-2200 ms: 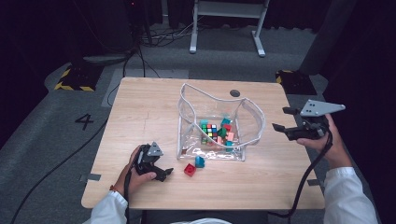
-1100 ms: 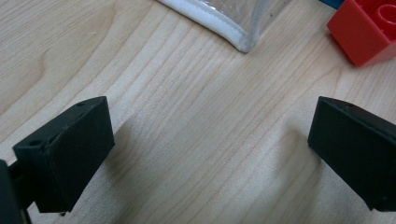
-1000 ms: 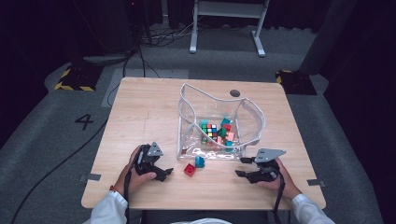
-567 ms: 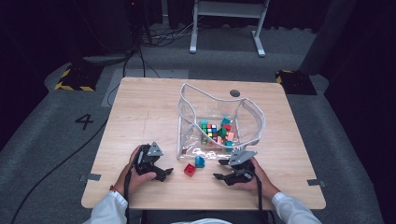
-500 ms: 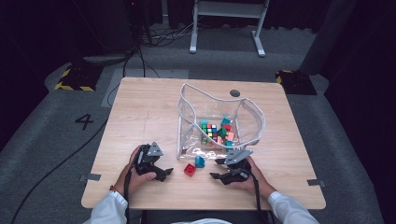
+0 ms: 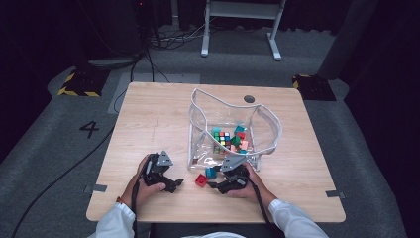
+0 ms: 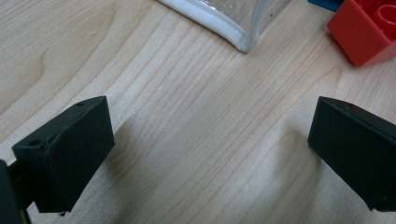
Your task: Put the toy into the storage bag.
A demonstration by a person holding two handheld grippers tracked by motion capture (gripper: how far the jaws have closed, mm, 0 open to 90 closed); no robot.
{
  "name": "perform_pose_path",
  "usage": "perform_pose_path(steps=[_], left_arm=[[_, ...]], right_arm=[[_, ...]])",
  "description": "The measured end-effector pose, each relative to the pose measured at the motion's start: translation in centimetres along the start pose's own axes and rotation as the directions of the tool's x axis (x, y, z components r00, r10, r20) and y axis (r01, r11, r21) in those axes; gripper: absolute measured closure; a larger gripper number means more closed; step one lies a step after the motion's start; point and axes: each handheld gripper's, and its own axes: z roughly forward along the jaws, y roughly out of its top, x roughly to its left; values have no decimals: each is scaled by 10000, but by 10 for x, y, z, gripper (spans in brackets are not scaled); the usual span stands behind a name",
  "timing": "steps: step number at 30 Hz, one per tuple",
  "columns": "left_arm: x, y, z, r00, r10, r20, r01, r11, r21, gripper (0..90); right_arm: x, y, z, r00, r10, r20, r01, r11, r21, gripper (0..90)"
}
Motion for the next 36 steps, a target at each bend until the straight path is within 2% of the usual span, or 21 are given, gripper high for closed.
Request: perform_pose_path(steps=[2,4,6,7,9,11,12,13,14,19,20,21,22,23,25,27,28,29,31,34,36], left_arm=[[0,0,0,10000,-1,0,1,10000,1,4],[0,0,0,10000,-17,-25,17,10000,11,4],[0,0,0,10000,10,-43,-10,10000,-1,4],[0,0,0,10000,-13,16,13,10000,-1,4],[0,0,0,10000,0,-1,0,10000,0,4],[0,0,0,10000,0,-11,0,10000,3,4],[-1,0,-1,10000,-33,-12,33,10000,50,5],[0,0,0,10000,14,-10,-14,10000,19,5],[0,0,0,10000,12,-5,-12,10000,8,5],[0,0,0,10000,9,-29,-9,10000,18,5],[-1,0,0,10000,-19,-27,19,10000,32,5],[0,0,0,10000,5,-25,-5,10000,18,5],[0,0,0,10000,12,-27,-12,10000,15,5],[0,0,0,10000,9,-27,-9,10000,15,5],[0,0,0,10000,10,-30,-10,10000,15,5],[0,0,0,10000,8,-31,-8,10000,15,5],[0,0,0,10000,12,-28,-12,10000,16,5],[0,0,0,10000,11,-28,-11,10000,14,5],[0,0,0,10000,26,-33,-26,10000,-4,5],[-1,0,0,10000,34,-46,-34,10000,-10,5],[0,0,0,10000,34,-30,-34,10000,-6,5]], right_arm=[[3,3,3,9999,100,-118,-100,9999,-64,362],[6,7,6,9992,-375,-136,374,9993,-53,354],[6,7,6,9987,-471,-179,471,9989,3,355],[7,8,8,9986,-460,-269,455,9988,-157,357],[6,10,11,9988,-243,-424,241,9997,-70,372],[5,11,12,9974,-396,-595,391,9992,-95,413],[6,11,12,9973,-278,-673,273,9996,-77,422],[4,10,12,9958,-428,-811,409,9988,-250,425],[6,9,10,9967,-184,-791,179,9998,-72,426],[6,7,7,9968,-150,-790,143,9999,-90,443],[4,6,8,9956,-495,-799,487,9987,-123,456],[3,6,8,9949,-607,-801,596,9981,-161,467],[5,7,8,9942,-496,-956,473,9985,-268,471],[5,7,7,9940,-688,-855,670,9975,-235,473],[7,5,6,9947,-328,-971,315,9994,-151,477],[6,5,3,9944,-518,-920,525,9986,47,478],[6,4,3,9938,-592,-940,591,9982,-42,478],[4,4,4,9914,-897,-949,879,9959,-229,479],[7,3,2,9955,-442,-842,443,9990,-11,479],[6,0,-2,9951,-504,-855,507,9987,4,480],[8,-3,-5,9961,-345,-818,347,9994,11,480]])
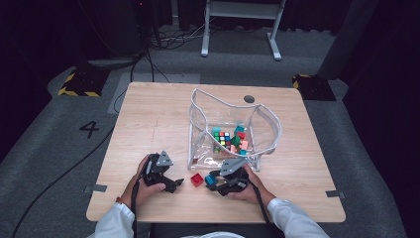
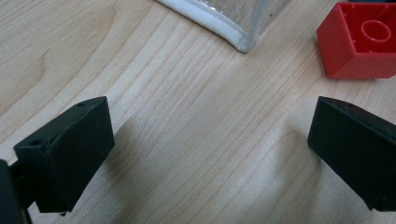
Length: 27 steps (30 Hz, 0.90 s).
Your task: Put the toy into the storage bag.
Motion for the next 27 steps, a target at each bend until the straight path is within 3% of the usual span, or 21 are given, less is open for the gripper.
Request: perform_pose_path(steps=[4,7,10,12,13,15,17,18,27], left_arm=[[0,0,0,10000,6,-15,-6,10000,-2,6],[0,0,0,10000,1,-6,-1,10000,-3,5],[0,0,0,10000,13,-30,-13,10000,-4,5],[0,0,0,10000,16,-30,-16,10000,-4,5],[0,0,0,10000,16,-30,-16,10000,-2,5],[0,0,0,10000,5,-17,-5,10000,0,5],[0,0,0,10000,7,-17,-7,10000,0,5],[0,0,0,10000,8,-27,-8,10000,-2,5],[0,0,0,10000,14,-33,-14,10000,-5,5]], right_arm=[[1,-7,-8,9995,-261,-171,261,9997,-28,480],[1,-9,-13,9998,-178,115,177,9998,94,480],[-2,-12,-19,9992,-331,235,335,9993,-153,481],[-2,-13,-25,9993,-46,364,48,10000,-65,481],[-3,-14,-27,9988,-234,419,240,9996,-138,480],[-4,-16,-32,9990,-95,440,102,9998,-170,480],[-6,-17,-36,9981,-266,549,282,9992,-273,480],[-5,-17,-39,9984,-76,563,86,9998,-185,480],[-11,-30,-65,9956,183,914,-174,9998,-102,481]])
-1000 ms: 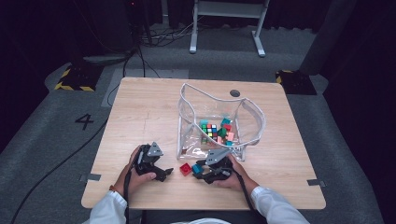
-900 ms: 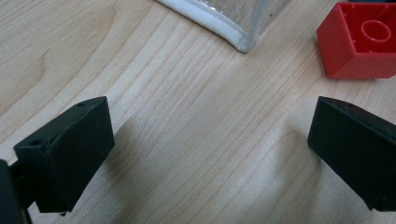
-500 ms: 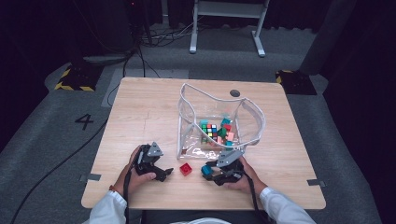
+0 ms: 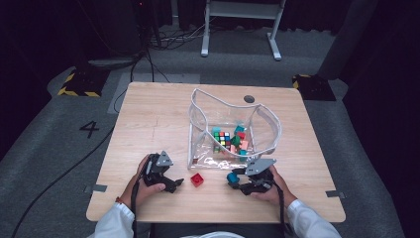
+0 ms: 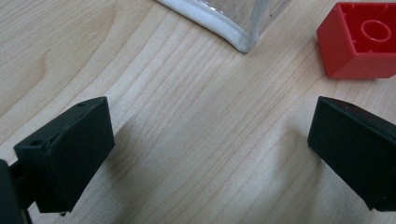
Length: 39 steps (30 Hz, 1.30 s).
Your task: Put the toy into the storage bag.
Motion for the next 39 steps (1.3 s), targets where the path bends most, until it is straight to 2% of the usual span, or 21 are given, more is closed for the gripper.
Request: perform_pose_path(steps=[1,2,5,7,9,13,14,15,20,22,25,30,32,34,37,39], left_arm=[[0,0,0,10000,-3,2,3,10000,0,5],[0,0,0,10000,-1,0,1,10000,0,5],[0,0,0,10000,-14,21,14,10000,-6,5],[0,0,0,10000,-7,15,7,10000,4,5],[0,0,0,10000,1,-3,-1,10000,-3,5],[0,0,0,10000,0,-1,0,10000,0,5],[0,0,0,10000,-4,4,4,10000,2,5],[0,0,0,10000,-6,14,6,10000,2,5],[0,0,0,10000,-6,6,6,10000,3,5],[0,0,0,10000,-8,11,8,10000,5,5],[0,0,0,10000,-33,21,33,10000,17,5],[1,0,0,10000,-10,22,10,10000,10,4],[1,0,0,10000,-13,24,13,10000,-3,4],[1,0,0,10000,-11,23,11,10000,-7,4],[0,0,0,10000,-53,52,53,10000,10,4],[1,0,0,10000,-30,63,29,10000,14,4]], right_arm=[[-1,-2,-2,10000,35,46,-35,10000,13,481],[-4,-4,-4,9998,-192,75,192,9998,-113,481],[-8,-10,-11,9994,-166,314,170,9998,-117,481],[-10,-13,-15,9992,-55,390,59,9999,-108,481],[-12,-18,-23,9980,349,533,-353,9994,67,481],[-16,-26,-34,9950,550,833,-560,9984,100,481],[-19,-28,-36,9949,435,906,-430,9990,-81,481],[-21,-31,-38,9949,313,958,-311,9995,-32,480],[-27,-44,-54,9875,539,1480,-542,9985,-19,481],[-31,-49,-61,9836,783,1625,-774,9969,-117,481],[-35,-55,-71,9765,800,2001,-804,9967,-66,481],[-50,-64,-95,9607,1028,2578,-996,9947,-256,481],[-56,-67,-103,9480,1181,2954,-1132,9930,-336,481],[-64,-69,-112,9388,1427,3136,-1309,9897,-587,481],[-73,-70,-126,9185,1911,3463,-1649,9808,-1041,481],[-81,-69,-138,9027,2295,3639,-1881,9713,-1458,481]])
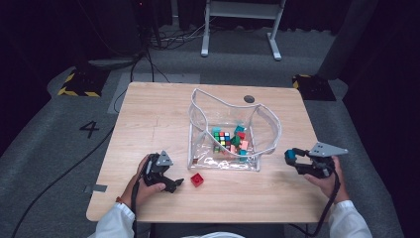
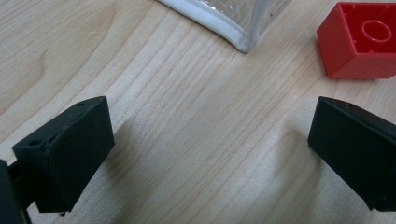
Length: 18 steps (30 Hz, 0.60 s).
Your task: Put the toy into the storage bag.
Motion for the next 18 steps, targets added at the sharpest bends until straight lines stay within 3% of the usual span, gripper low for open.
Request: perform_pose_path(steps=[9,18], left_arm=[[0,0,0,10000,-25,-5,25,10000,-4,4],[0,0,0,10000,-21,-4,21,10000,-3,4]], right_arm=[[-32,32,-12,9989,196,432,-174,9986,-503,480],[-50,74,-20,9968,24,804,47,9961,-876,481]])
